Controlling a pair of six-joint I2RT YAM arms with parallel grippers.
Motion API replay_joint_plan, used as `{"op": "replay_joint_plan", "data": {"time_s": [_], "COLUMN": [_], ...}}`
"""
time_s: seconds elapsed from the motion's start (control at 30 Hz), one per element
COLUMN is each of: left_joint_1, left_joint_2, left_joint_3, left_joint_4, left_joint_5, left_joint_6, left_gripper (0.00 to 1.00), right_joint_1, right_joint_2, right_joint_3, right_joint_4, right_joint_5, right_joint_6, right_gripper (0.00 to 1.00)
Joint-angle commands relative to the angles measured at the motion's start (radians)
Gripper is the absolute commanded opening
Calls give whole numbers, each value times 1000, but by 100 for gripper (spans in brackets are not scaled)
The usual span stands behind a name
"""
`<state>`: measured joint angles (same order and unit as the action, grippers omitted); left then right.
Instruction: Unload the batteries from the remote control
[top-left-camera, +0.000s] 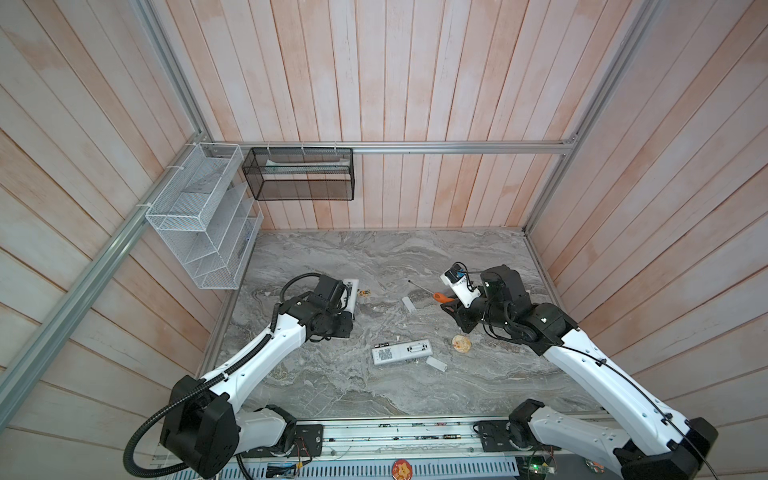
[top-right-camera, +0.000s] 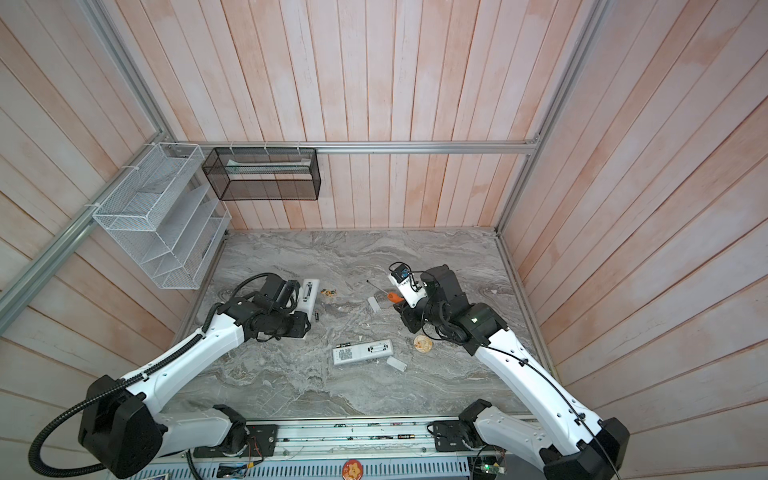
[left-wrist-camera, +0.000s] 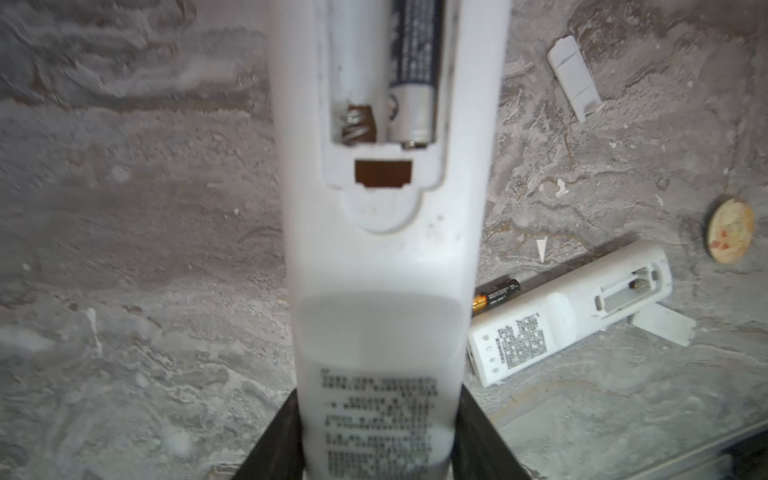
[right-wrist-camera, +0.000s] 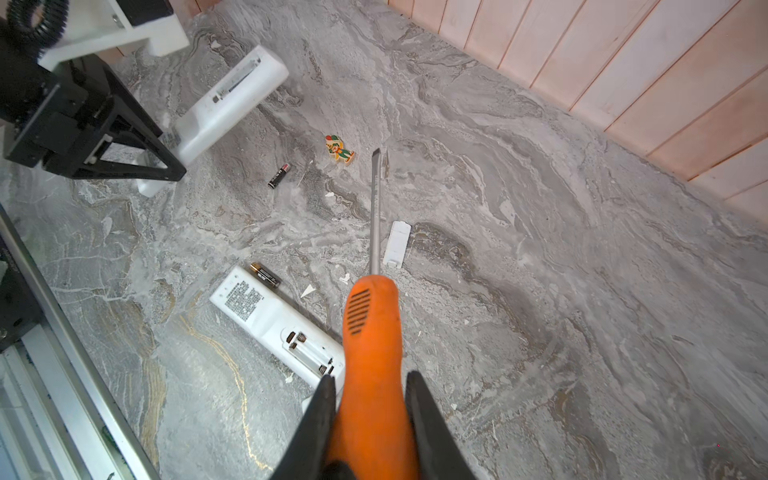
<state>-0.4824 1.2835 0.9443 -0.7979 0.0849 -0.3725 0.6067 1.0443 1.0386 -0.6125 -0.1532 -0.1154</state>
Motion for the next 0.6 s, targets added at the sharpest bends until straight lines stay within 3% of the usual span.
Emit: {"op": "replay_joint_plan", "data": {"time_s": [0.0,0.17,0.47,0.57], "left_joint_1": [2,18,31,34], "left_joint_2": [13,20,-37,-37], "left_joint_3": [-58,-180,-292,-327], "left_joint_4": [44,172,252,276], "left_joint_5": [132,197,143,151], "left_joint_6": [-156,-245,-356,-380], "left_gripper": [0,0,0,29], "right_joint_1": [-3,-5,-5,-5], "right_joint_2": [-18,-50,-99,-96], "right_joint_3": [-32,-72,-152,-162], "right_joint_4": [77,103,142,163], "right_joint_5": [-58,-90,-108,-117], "right_joint_6": [23,29,35,44], "right_gripper": [0,0,0,0]}}
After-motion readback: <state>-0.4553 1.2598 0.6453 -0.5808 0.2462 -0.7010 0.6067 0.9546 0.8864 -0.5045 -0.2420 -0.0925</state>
